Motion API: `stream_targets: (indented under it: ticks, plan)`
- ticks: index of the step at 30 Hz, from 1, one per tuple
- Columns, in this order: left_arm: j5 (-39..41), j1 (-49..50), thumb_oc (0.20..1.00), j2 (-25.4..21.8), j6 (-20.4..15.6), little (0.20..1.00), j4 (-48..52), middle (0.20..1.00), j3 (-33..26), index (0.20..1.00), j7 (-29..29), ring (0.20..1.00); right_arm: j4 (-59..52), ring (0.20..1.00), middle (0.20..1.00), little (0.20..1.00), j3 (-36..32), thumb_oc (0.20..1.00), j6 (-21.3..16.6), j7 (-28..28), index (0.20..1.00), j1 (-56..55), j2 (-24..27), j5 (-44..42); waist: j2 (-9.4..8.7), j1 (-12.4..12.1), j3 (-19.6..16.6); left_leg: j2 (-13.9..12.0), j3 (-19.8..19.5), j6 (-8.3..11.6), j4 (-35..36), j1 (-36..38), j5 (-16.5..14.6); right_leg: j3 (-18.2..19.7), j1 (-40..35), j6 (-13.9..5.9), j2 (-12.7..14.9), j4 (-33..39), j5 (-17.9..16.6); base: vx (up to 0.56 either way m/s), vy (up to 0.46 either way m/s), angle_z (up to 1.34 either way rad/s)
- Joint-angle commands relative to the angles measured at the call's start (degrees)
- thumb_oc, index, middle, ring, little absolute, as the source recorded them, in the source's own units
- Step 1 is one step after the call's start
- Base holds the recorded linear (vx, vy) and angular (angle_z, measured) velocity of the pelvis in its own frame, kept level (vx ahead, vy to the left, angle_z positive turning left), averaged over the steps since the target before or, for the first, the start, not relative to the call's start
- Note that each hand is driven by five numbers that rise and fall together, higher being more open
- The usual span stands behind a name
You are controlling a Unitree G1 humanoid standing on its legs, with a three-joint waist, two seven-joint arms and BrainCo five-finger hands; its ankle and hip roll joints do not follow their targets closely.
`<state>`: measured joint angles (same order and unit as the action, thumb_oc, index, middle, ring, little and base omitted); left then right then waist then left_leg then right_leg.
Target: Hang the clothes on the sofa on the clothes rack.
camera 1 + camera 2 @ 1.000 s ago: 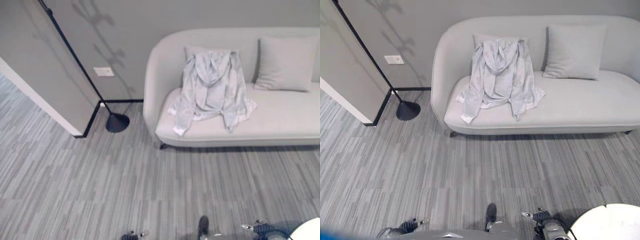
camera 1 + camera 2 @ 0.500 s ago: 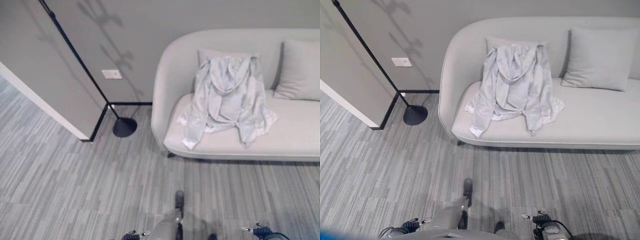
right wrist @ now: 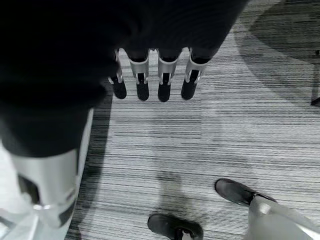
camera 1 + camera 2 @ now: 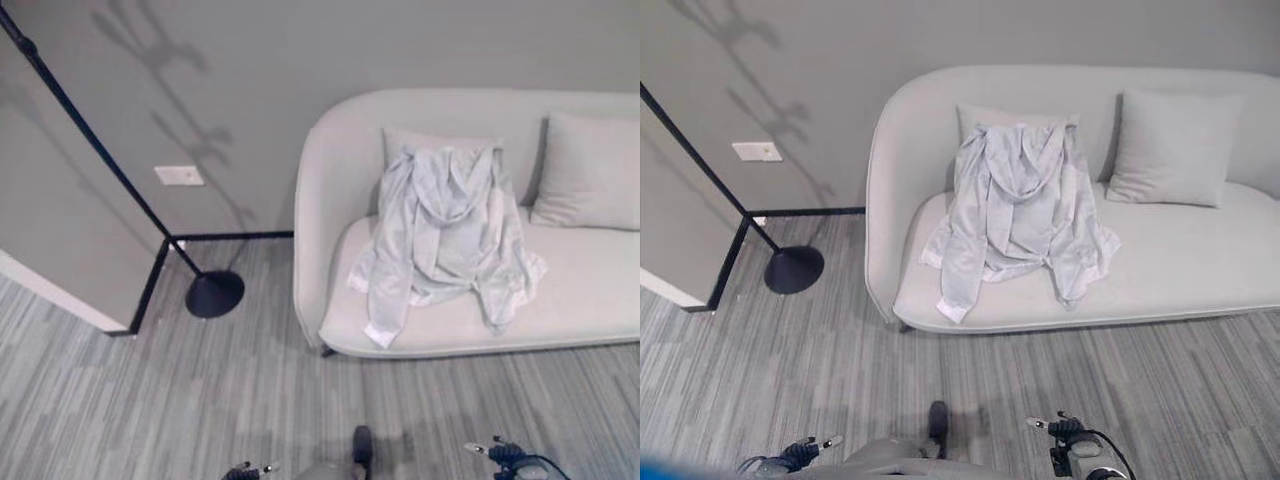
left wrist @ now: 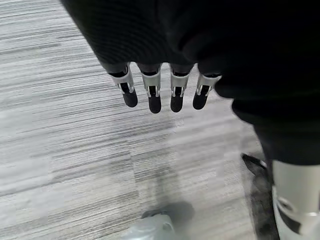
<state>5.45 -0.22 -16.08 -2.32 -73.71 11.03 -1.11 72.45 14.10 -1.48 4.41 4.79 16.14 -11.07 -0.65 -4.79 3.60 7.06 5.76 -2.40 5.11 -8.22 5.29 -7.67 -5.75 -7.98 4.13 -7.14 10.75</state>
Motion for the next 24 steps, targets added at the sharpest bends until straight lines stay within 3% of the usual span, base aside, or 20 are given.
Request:
stream_targets:
  ticks: [1,3,4,5,6,7,11,14,17,20,24]
  plan:
    - [-0.14,-1.72,1.0,-0.88,0.27,1.0,0.11,1.0,0.32,1.0,-0.25,1.0,-3.83,1.0,1.0,1.0,0.66,1.0,-0.24,-0.18,1.0,1.44,3.04,2.66,3.27,0.08,3.49,-4.01,-2.36,1.44,-2.35,1.17,-2.22,-3.78,8.55,-2.97,2.36,-15.27,-8.13,-0.01,0.131,-0.1]
    - [-0.16,-1.66,1.0,-1.11,0.43,1.0,-0.02,1.0,0.51,1.0,-0.4,1.0,-4.39,1.0,1.0,1.0,0.73,1.0,-0.47,0.06,1.0,1.35,2.84,2.46,4.41,0.47,4.04,-5.02,-2.71,1.26,-2.62,2.14,-2.77,-5.29,11.45,-1.76,3.86,-22.5,-8.46,0.09,0.063,0.04]
    - [0.3,-1.63,1.0,-1.37,0.33,1.0,0.18,1.0,-0.11,1.0,-0.52,1.0,-5.0,1.0,1.0,1.0,0.45,1.0,-0.56,0.47,1.0,1.1,2.4,2.18,4.76,-0.55,3.84,-6.31,-2.82,1.8,-2.99,2.92,-3.75,-9.08,11.17,-0.48,8.38,-20.28,-8.17,0.14,-0.025,0.21]
    - [0.31,-1.62,1.0,-1.39,0.33,1.0,0.19,1.0,-0.11,1.0,-0.52,1.0,-5.01,1.0,1.0,1.0,0.45,1.0,-0.56,0.48,1.0,1.09,2.38,2.18,4.72,-0.34,4.04,-6.24,-3.0,1.83,-2.99,3.14,-3.78,-9.29,10.83,-0.48,8.45,-20.26,-8.05,0.21,-0.192,0.12]
    - [0.58,-2.09,1.0,-1.51,-0.11,1.0,0.08,1.0,-0.29,1.0,-0.9,1.0,-5.49,1.0,1.0,1.0,-0.15,1.0,-0.61,0.46,1.0,1.31,2.21,1.9,4.29,-1.05,4.1,-7.39,-3.31,2.9,-3.34,3.58,-4.86,-12.44,9.76,-0.74,12.47,-11.99,-8.75,0.14,-0.216,0.12]
    - [0.59,-2.28,1.0,-1.5,-0.27,1.0,-0.22,1.0,-0.25,1.0,-1.16,1.0,-5.63,1.0,1.0,1.0,-0.3,1.0,-0.6,0.36,1.0,1.63,2.26,1.83,3.86,-1.04,3.89,-7.55,-3.55,3.27,-3.48,3.28,-5.15,-12.58,10.24,-1.62,13.75,-7.67,-10.74,0.18,-0.296,0.2]
    - [0.32,-3.07,1.0,-1.18,-0.73,1.0,-1.02,1.0,-0.25,1.0,-2.07,1.0,-5.61,1.0,1.0,1.0,-0.55,1.0,-0.23,0.42,1.0,2.71,2.33,1.48,3.0,0.76,5.03,-8.93,-5.43,5.31,-2.27,5.69,-6.36,-6.91,15.72,-6.07,15.41,6.68,-19.29,0.13,-0.232,-0.05]
    - [0.13,-3.33,1.0,-0.99,-0.74,1.0,-1.63,1.0,-0.44,1.0,-2.34,1.0,-5.23,1.0,1.0,1.0,-0.58,1.0,0.04,0.36,1.0,2.55,2.3,2.15,3.39,1.48,5.58,-10.96,-6.52,6.68,-0.79,8.67,-6.77,-6.57,17.53,-7.02,16.01,9.99,-21.85,0.18,-0.245,0.56]
    - [-0.02,-3.75,1.0,-1.3,-0.87,1.0,-1.87,1.0,-0.45,1.0,-2.54,1.0,-4.78,1.0,1.0,1.0,-0.54,1.0,0.2,0.31,1.0,2.0,2.41,2.76,2.55,2.03,6.23,-13.52,-7.33,9.09,-0.11,11.94,-7.88,-6.77,18.3,-7.02,16.32,11.78,-25.56,0.25,-0.473,0.24]
    - [-0.55,-4.71,1.0,-1.36,-1.17,1.0,-1.24,1.0,0.4,1.0,-2.74,1.0,-4.41,1.0,1.0,1.0,-0.78,1.0,0.34,0.19,1.0,1.03,2.43,3.15,0.2,2.82,5.57,-15.82,-7.72,11.61,-0.11,13.46,-8.94,-5.47,15.31,-7.02,15.31,11.23,-24.31,0.23,-0.603,0.38]
    - [1.24,-4.84,1.0,0.0,-1.37,1.0,-1.14,1.0,0.66,1.0,-2.48,1.0,-3.67,1.0,1.0,1.0,-0.86,1.0,0.35,0.43,1.0,0.92,3.17,2.95,0.79,3.37,4.94,-20.38,-7.59,13.52,-0.11,13.4,-7.11,-6.03,15.04,-7.02,13.13,7.1,-20.91,0.12,-0.423,0.55]
